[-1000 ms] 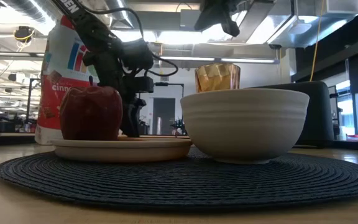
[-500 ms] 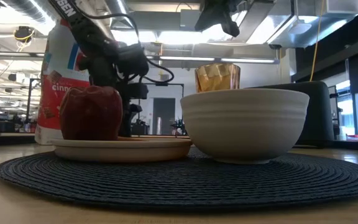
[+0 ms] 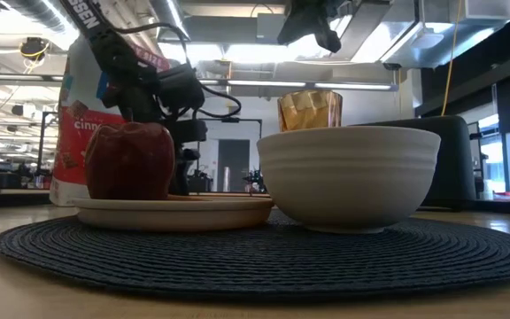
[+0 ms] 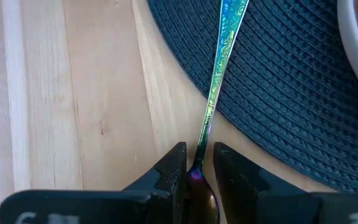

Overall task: Arrange a breakfast setting
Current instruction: Put the blue spoon on the black mat

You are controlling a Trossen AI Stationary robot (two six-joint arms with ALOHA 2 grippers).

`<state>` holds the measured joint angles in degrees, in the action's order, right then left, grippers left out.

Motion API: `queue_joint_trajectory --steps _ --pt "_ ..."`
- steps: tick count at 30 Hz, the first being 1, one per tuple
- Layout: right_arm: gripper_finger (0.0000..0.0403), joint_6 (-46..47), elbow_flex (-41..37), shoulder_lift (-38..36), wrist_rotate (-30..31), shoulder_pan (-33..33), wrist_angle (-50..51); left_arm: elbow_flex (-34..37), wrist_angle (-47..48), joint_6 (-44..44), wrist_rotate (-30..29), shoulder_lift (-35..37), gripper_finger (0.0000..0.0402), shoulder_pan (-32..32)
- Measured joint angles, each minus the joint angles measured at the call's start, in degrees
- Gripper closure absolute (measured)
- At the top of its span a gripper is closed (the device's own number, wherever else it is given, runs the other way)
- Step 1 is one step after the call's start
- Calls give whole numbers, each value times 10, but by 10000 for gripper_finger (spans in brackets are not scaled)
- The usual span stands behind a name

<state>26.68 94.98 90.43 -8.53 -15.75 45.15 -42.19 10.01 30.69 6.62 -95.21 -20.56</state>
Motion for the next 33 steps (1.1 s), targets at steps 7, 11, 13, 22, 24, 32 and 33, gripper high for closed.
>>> queue_joint_trajectory --steps 7,11,13,22,24,32,33 --pt "401 0 0 0 0 0 0 23 -10 12 3 0 371 0" --pt "401 0 0 0 -1 0 0 24 -10 4 0 0 393 0" --pt "401 0 0 0 -2 0 0 24 -11 0 -9 0 392 2" --pt "401 0 0 0 -16 0 0 3 10 -18 -51 23 397 11" --pt "401 0 0 0 -16 0 1 -2 12 -18 -71 36 397 12" --pt "401 -2 0 0 -16 0 1 -25 78 0 -96 99 398 28" --pt "401 -2 0 0 -15 0 0 -28 84 4 -99 110 398 32"
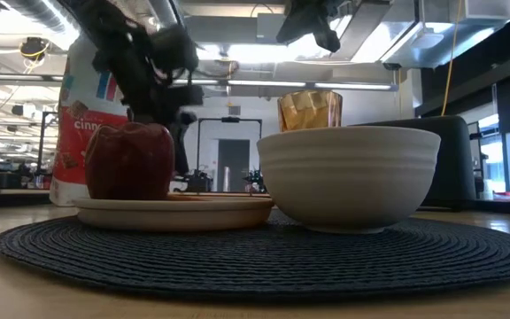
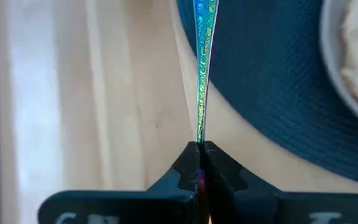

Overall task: Arrange a breakfast setting
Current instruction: Put the blue spoon on the black mat

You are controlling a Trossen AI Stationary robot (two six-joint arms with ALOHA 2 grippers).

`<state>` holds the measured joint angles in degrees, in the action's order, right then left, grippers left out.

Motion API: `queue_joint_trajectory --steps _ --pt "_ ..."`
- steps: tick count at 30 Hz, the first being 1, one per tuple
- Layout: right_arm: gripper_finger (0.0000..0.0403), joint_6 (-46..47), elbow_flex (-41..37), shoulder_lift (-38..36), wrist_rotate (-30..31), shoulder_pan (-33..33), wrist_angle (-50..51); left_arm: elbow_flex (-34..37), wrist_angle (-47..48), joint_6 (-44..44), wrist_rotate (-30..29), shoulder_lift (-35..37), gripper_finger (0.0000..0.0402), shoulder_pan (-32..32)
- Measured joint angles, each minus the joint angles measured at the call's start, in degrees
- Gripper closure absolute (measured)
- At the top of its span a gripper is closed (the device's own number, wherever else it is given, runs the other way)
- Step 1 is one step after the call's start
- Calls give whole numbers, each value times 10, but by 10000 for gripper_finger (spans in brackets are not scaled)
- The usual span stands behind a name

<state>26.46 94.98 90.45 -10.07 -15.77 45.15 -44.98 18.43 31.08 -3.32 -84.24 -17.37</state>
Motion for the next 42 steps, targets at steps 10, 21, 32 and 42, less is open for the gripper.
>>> queue_joint_trajectory --steps 10,21,32,42 --pt "394 -33 0 16 22 0 -29 -2 23 11 -22 90 399 58" --pt "247 -7 1 93 -152 0 -91 -4 10 76 -108 160 399 156" --pt "241 34 0 118 -236 1 -93 -45 -86 168 -214 160 399 214" --pt "258 47 0 118 -292 3 -97 -50 -157 251 -181 160 399 192"
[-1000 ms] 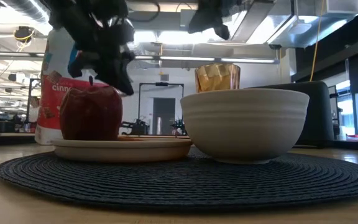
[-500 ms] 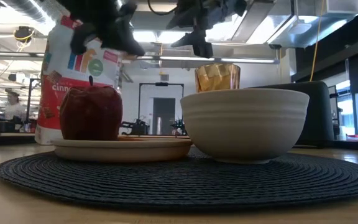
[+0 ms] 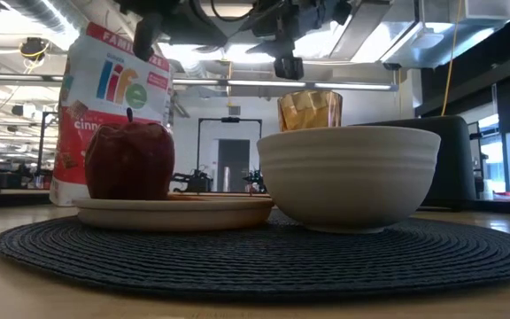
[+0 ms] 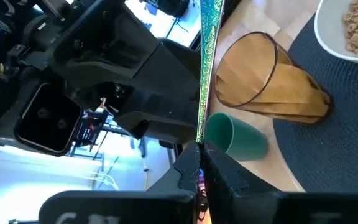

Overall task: Arrange a breakfast setting
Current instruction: Put the blue spoon on the black mat

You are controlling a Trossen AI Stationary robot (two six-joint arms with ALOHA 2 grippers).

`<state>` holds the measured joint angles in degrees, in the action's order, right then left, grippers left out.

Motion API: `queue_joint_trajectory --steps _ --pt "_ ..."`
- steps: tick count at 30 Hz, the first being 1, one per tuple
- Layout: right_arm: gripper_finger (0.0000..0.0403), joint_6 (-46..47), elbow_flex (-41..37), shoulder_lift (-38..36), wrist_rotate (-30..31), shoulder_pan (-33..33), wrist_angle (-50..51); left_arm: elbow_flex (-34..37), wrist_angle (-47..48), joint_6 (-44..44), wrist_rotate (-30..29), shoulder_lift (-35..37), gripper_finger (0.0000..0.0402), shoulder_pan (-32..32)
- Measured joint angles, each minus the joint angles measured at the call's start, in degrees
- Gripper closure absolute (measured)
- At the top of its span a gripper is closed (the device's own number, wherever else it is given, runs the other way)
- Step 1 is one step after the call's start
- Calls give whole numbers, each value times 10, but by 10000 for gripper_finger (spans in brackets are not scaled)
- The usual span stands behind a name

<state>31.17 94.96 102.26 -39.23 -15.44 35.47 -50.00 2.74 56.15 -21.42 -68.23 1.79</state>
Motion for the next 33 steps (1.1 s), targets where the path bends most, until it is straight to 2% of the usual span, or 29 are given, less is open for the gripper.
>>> queue_joint_trajectory --steps 13,20,22,33 --pt "299 20 0 5 10 9 7 0 -54 16 23 -60 399 -4" --pt "394 20 0 4 10 9 22 0 -50 17 31 -61 399 -3" --pt "387 26 0 4 8 8 21 0 -50 20 30 -61 399 -4" --pt "292 49 0 4 4 9 20 0 -49 27 25 -61 399 -3"
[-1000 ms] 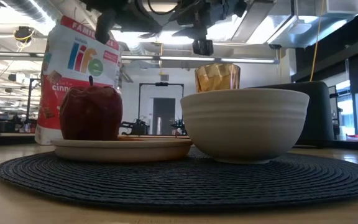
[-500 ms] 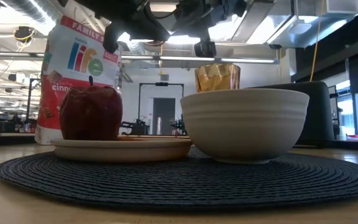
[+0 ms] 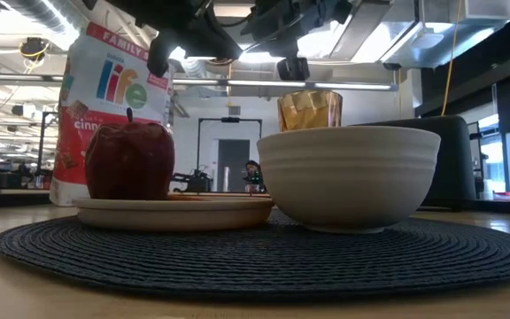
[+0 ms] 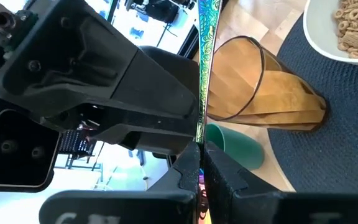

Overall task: Arrange a breakfast setting
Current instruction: Put the blue spoon on the black mat

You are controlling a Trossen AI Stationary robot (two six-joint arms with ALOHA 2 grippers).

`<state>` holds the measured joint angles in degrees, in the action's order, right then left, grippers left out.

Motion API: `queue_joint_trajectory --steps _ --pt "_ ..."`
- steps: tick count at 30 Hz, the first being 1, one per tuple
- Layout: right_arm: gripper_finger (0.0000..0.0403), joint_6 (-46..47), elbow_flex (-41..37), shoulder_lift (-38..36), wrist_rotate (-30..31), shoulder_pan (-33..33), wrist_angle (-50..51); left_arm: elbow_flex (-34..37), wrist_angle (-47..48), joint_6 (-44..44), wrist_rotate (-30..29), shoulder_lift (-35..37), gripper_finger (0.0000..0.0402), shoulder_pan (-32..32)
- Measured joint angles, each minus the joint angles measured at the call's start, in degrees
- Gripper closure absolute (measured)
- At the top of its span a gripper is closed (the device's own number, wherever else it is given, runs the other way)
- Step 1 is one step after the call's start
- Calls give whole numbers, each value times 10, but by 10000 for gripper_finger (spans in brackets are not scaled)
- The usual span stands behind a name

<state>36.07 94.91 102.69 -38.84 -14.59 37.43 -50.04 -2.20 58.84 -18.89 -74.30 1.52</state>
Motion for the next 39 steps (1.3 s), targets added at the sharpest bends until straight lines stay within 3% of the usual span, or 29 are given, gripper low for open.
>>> queue_joint_trajectory --steps 5,13,20,24,34,39 --pt "302 1 0 0 -3 0 2 0 -11 2 0 0 399 0" --pt "392 -1 0 0 -13 0 7 0 -18 2 5 0 399 0" --pt "401 -4 1 -2 -12 3 28 0 -51 -31 9 0 371 8" --pt "402 -3 0 -13 38 5 36 -1 -66 -64 5 12 338 21" --pt "403 -24 -4 -147 177 4 147 0 -48 -173 -119 93 282 56" --pt "403 27 -136 -246 228 21 95 0 -46 -304 -136 139 283 52"
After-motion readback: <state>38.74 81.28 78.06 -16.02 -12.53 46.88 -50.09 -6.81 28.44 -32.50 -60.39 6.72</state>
